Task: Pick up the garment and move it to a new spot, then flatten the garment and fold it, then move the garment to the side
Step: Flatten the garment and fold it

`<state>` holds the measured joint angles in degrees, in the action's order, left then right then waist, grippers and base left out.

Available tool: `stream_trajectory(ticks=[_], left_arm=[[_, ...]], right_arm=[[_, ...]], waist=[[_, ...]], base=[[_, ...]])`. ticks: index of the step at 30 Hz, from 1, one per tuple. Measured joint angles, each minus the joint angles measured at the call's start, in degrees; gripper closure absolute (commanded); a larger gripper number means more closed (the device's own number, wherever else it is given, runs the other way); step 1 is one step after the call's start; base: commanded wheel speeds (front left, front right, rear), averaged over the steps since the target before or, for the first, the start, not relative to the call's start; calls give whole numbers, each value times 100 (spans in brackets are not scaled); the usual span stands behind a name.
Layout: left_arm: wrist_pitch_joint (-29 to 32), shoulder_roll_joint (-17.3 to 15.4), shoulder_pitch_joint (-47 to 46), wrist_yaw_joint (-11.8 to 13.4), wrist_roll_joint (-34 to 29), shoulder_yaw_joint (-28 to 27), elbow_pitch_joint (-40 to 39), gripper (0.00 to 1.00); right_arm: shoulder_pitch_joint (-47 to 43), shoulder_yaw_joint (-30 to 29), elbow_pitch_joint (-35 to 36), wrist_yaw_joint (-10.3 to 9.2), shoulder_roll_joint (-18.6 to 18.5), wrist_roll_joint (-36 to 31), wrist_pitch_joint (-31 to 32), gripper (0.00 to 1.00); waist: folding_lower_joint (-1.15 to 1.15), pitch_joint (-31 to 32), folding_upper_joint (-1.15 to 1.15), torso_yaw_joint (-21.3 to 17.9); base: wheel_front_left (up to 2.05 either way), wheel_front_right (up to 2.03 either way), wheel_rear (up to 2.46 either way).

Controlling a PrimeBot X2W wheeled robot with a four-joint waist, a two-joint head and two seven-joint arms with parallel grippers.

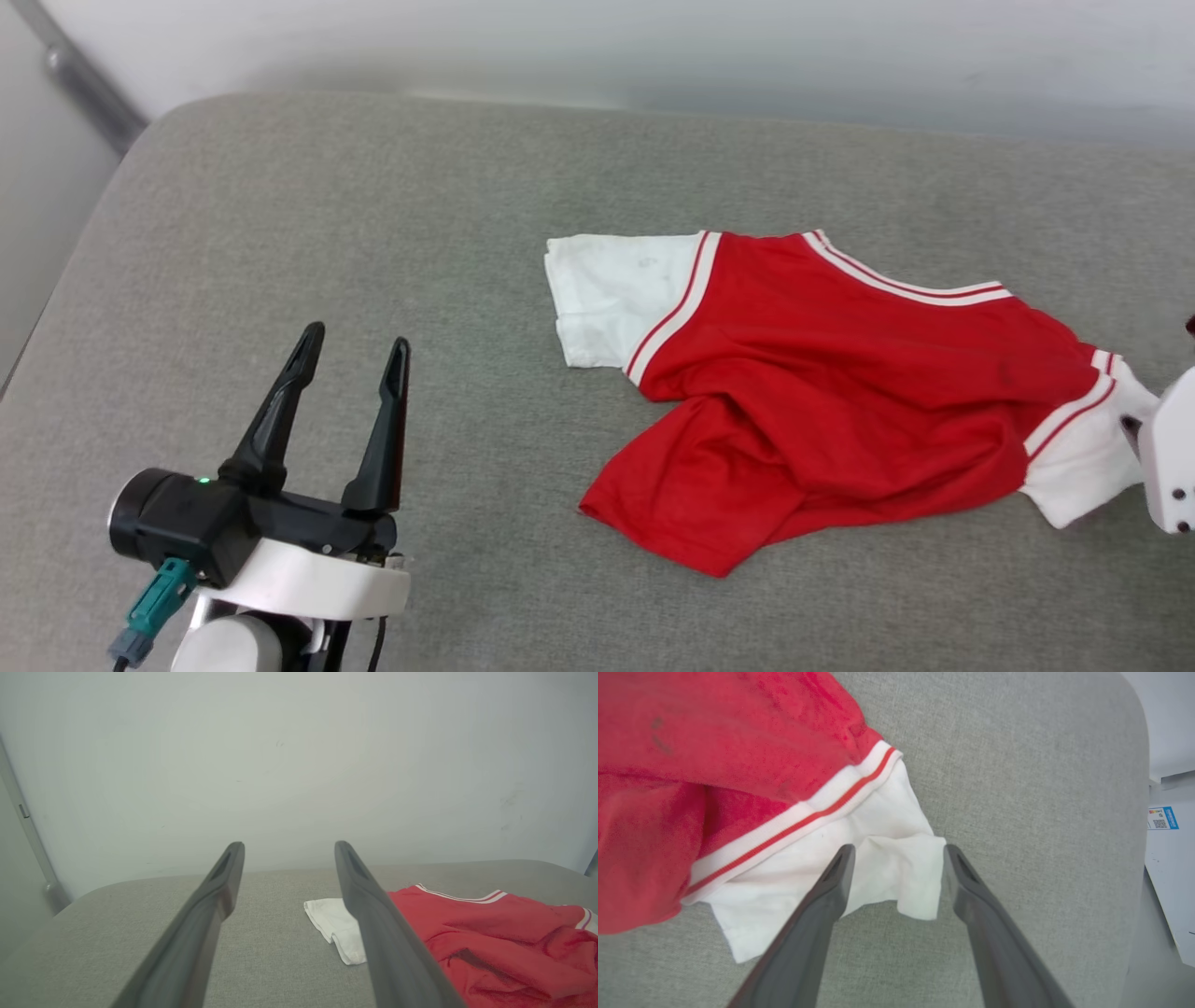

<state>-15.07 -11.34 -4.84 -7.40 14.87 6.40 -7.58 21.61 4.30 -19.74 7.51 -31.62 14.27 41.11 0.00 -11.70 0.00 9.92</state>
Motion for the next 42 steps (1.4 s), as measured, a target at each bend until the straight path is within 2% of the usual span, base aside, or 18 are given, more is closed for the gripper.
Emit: stream_trajectory(ticks=[5, 9, 11, 14, 20, 26, 29, 32, 37, 42], left_arm=[[0, -25, 117, 0, 71, -110, 5, 0], [0, 8, 229, 0, 160, -236, -16, 0], [0, -3, 263, 0, 155, -286, -41, 0], [0, -37, 286, 0, 102, -360, -93, 0], [0, -111, 314, 0, 180, -427, -92, 0], [213, -348, 201, 0, 336, -370, 115, 0], [622, -599, -89, 0, 537, -249, 136, 0], [1302, -994, -517, 0, 869, -27, 162, 0], [2814, -1663, -1457, -1, 1484, 264, 431, 0], [4386, -2100, -2303, -1, 2227, 502, 914, 0]], right_arm=[[68, -190, 428, 0, 324, 36, -546, 0], [-82, -401, 915, 0, 737, 197, -1116, 0], [-274, -431, 1176, 2, 912, 371, -1492, 0], [-571, -510, 1460, 1, 959, 324, -2156, 0], [-946, -943, 1853, 0, 1646, 349, -3406, 0], [-1205, -1089, 2187, -1, 2164, 205, -4109, 0], [-1219, -1146, 2310, -1, 2317, 140, -4241, 0], [-1215, -1181, 2409, -1, 2362, 105, -4279, 0], [-1134, -1261, 2535, -1, 2430, 81, -4368, 0], [-1045, -1293, 2530, -1, 2550, 81, -4507, 0]], waist=[[0, 196, 0, -260], [0, 359, 0, -467], [0, 427, 0, -578], [0, 501, 0, -740], [-1, 557, 0, -1037], [0, 464, 0, -1298], [0, 364, 0, -1419], [0, 231, 0, -1535], [0, -53, 0, -1704], [0, -371, 0, -1900]], base=[[0, 0, 0], [0, 0, 0], [0, 0, 0], [0, 0, 0], [0, 0, 0], [0, 0, 0], [0, 0, 0], [0, 0, 0], [0, 0, 0], [0, 0, 0]])
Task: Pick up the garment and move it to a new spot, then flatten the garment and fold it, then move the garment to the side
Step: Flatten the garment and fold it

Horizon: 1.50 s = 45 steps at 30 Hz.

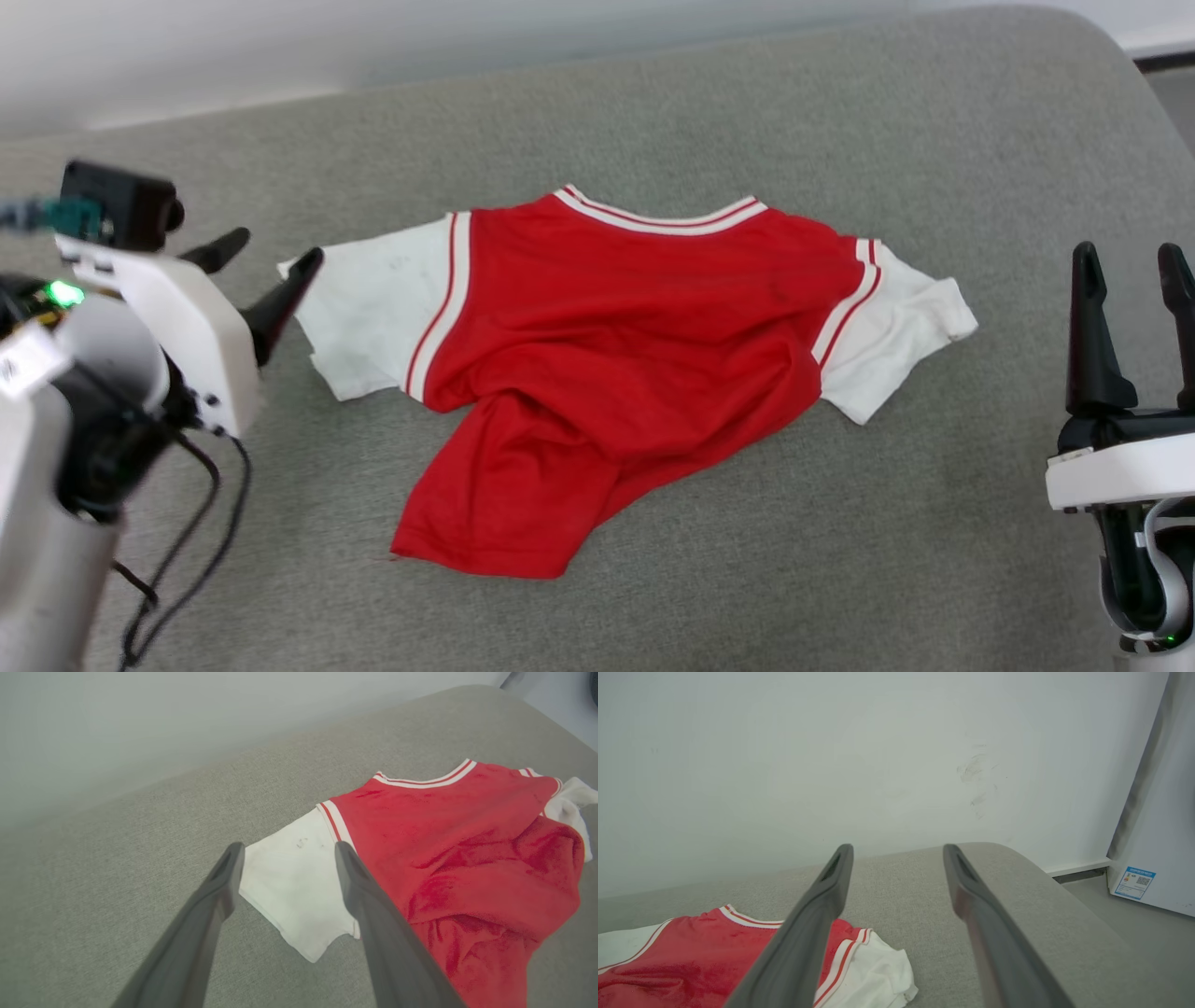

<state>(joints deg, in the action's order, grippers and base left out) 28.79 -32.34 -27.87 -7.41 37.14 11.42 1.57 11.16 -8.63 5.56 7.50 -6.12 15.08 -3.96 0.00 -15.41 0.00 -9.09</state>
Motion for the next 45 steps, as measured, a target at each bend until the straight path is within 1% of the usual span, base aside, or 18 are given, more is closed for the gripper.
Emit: stream_trajectory(ticks=[2, 6, 10, 14, 20, 22, 23, 25, 27, 29, 31, 33, 35, 40, 45], left_arm=[[592, -180, -314, 0, 122, 97, 202, 0], [1628, -399, -839, 10, 302, 244, 637, 0], [2248, -610, -1288, 12, 281, 380, 1028, 0], [2520, -659, -1531, 86, 285, 432, 1368, 0], [2671, -813, -1636, 85, 111, 554, 1685, 0], [2820, -839, -1650, 83, 158, 597, 1746, 0], [2873, -849, -1657, 83, 220, 593, 1760, 12], [2897, -850, -1657, 82, 302, 569, 1775, 100], [2874, -842, -1632, 79, 353, 549, 1782, 100], [2700, -816, -1556, 88, 393, 491, 1819, 100], [2379, -781, -1463, 136, 320, 459, 1830, 100], [2085, -835, -1360, 133, 114, 503, 1794, 100], [1782, -913, -1221, 125, 57, 479, 1777, 100], [984, -1010, -869, 82, -11, 411, 1556, 100], [307, -1031, -481, 51, -16, 379, 1021, 100]], right_arm=[[25, 21, -15, 0, 20, -2, -31, 0], [74, 69, -37, 0, 90, -21, -124, 0], [145, 122, -122, 0, 133, -52, -178, 0], [184, 144, -191, 0, 163, -119, -210, 0], [190, 137, -231, 0, 198, -120, -267, 0], [192, 133, -237, 0, 204, -120, -291, 0], [193, 125, -237, 0, 207, -120, -299, 0], [197, 109, -237, 0, 214, -122, -307, 0], [198, 86, -237, 0, 220, -154, -302, 0], [198, 81, -238, 0, 219, -207, -253, 0], [198, 98, -236, 0, 213, -260, -197, 0], [198, 138, -235, 0, 177, -292, -103, 0], [187, 152, -232, 0, 113, -296, 20, 0], [118, 162, -237, 0, -71, -298, 525, 0], [-44, 185, -220, 0, -303, -258, 1338, 0]], waist=[[0, -143, 0, -78], [0, -442, 0, -237], [0, -718, 0, -396], [1, -929, 0, -565], [0, -1143, 0, -739], [0, -1182, 0, -767], [0, -1195, 0, -772], [0, -1210, 0, -765], [0, -1210, 0, -734], [0, -1188, 0, -687], [0, -1137, 0, -642], [0, -1062, 0, -597], [0, -976, 0, -535], [0, -709, 0, -339], [0, -413, 0, -70]], base=[[0, 0, 0], [0, 0, 0], [0, 0, 0], [0, 0, 0], [0, 0, 0], [0, 0, 0], [0, 0, 0], [0, 0, 0], [0, 0, 0], [0, 0, 0], [0, 0, 0], [0, 0, 0], [0, 0, 0], [0, 0, 0], [0, 0, 0]])
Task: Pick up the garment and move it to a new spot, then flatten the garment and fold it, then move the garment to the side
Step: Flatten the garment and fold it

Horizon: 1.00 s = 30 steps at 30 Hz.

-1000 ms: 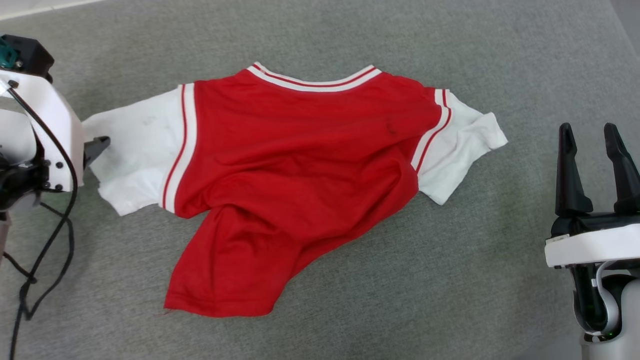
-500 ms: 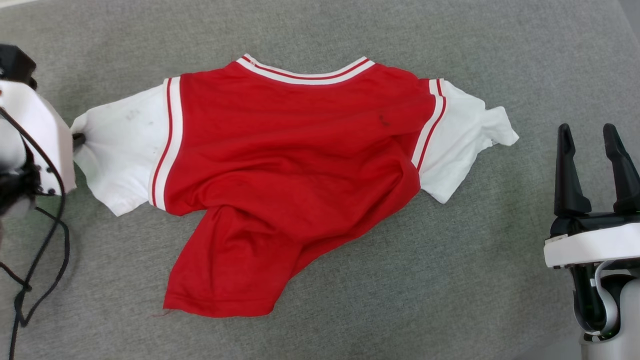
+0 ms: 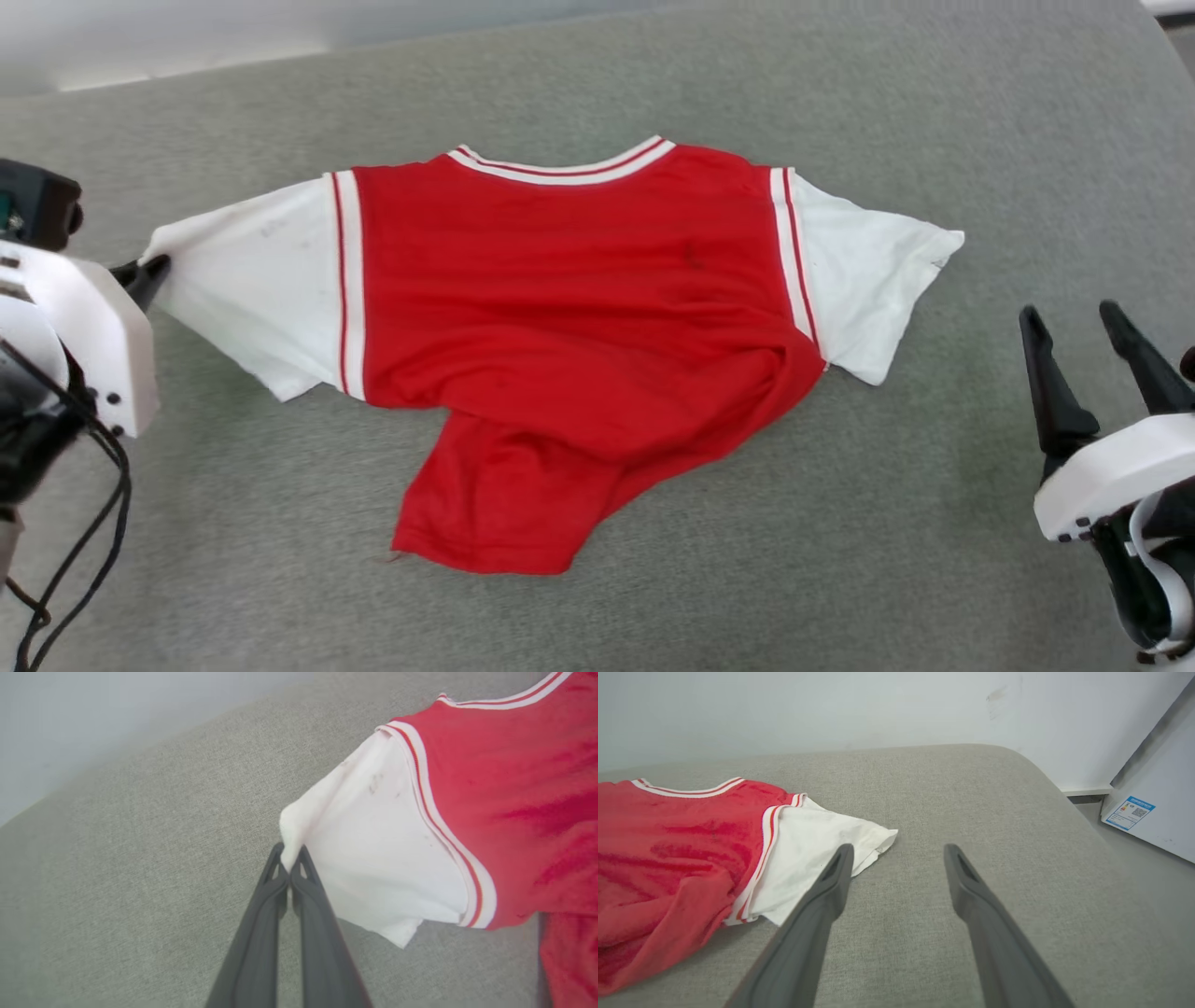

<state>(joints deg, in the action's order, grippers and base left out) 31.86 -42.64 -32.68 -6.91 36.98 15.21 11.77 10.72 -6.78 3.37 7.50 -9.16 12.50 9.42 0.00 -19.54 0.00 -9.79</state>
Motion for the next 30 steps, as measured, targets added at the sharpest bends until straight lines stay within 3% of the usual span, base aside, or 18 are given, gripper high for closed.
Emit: stream_trajectory(ticks=[5, 12, 19, 25, 30], left_arm=[[-378, -14, 474, 9, 0, -19, -804, 100], [-561, 152, 1360, 300, 120, -16, -2135, 100], [-699, 283, 1844, 559, 69, 55, -3181, 100], [-736, 372, 1817, 615, -37, 149, -3676, 100], [-783, 515, 1625, 590, -70, 289, -3862, 100]], right_arm=[[-137, -27, 163, 1, -265, 76, 1009, 0], [-107, -60, 519, 0, -816, 327, 2559, 0], [771, -30, 608, 0, -1470, 699, 4268, 0], [1650, 33, 114, 0, -1771, 682, 5221, 0], [2046, 93, -461, 0, -1934, 413, 5473, 0]], waist=[[0, 226, 0, 340], [0, 357, 0, 805], [0, 160, 0, 1113], [0, -215, 0, 1375], [0, -489, 0, 1653]], base=[[0, 0, 0], [0, 0, 0], [0, 0, 0], [0, 0, 0], [0, 0, 0]])
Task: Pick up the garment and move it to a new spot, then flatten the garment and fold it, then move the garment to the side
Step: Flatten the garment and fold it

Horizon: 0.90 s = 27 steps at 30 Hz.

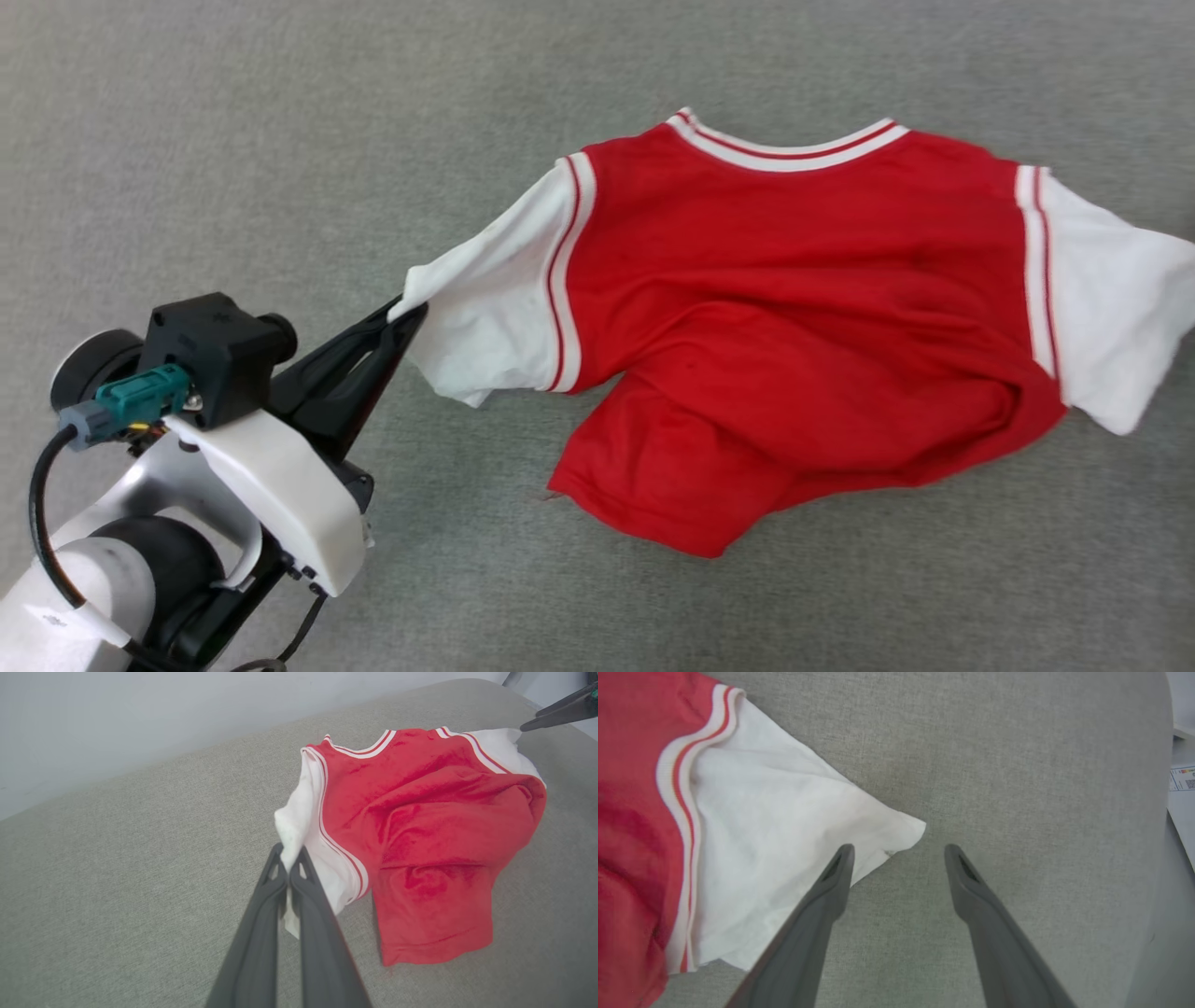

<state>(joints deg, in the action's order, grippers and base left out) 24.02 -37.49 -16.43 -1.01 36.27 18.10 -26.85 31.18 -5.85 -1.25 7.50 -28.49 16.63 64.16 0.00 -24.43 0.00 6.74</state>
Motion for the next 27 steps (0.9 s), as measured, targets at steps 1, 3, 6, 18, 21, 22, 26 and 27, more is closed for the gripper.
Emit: stream_trajectory(ticks=[1, 3, 6, 18, 21, 22, 26, 27], left_arm=[[-3, 29, -44, -15, -8, 27, -20, 100], [-11, 73, -120, -49, -23, 85, -51, 100], [-94, 202, -218, -109, -7, 179, -68, 100], [-323, 355, -287, -154, 79, 212, 82, 100], [-383, 350, -286, -148, 94, 163, 181, 100], [-413, 347, -283, -144, 97, 135, 227, 100], [-541, 312, -252, -86, 113, -14, 376, 100], [-570, 278, -238, -64, 103, -49, 403, 100]], right_arm=[[47, 4, -114, 0, -9, -46, -1, 0], [94, 14, -342, 0, -16, -123, -14, 0], [125, 11, -631, 0, -27, -220, -88, 0], [-3, 343, -932, -13, -349, 68, -313, 100], [-70, 428, -940, -10, -341, 162, -389, 100], [-73, 423, -957, -9, -339, 191, -423, 100], [-103, 394, -972, 0, -314, 220, -576, 100], [-104, 376, -961, 0, -310, 240, -616, 100]], waist=[[0, -48, 0, 59], [0, -139, 0, 170], [0, -254, 0, 320], [0, -413, 0, 577], [0, -311, 0, 546], [0, -263, 0, 528], [0, -21, 0, 433], [0, 51, 0, 401]], base=[[0, 0, 0], [0, 0, 0], [0, 0, 0], [0, 0, 0], [0, 0, 0], [0, 0, 0], [0, 0, 0], [0, 0, 0]])
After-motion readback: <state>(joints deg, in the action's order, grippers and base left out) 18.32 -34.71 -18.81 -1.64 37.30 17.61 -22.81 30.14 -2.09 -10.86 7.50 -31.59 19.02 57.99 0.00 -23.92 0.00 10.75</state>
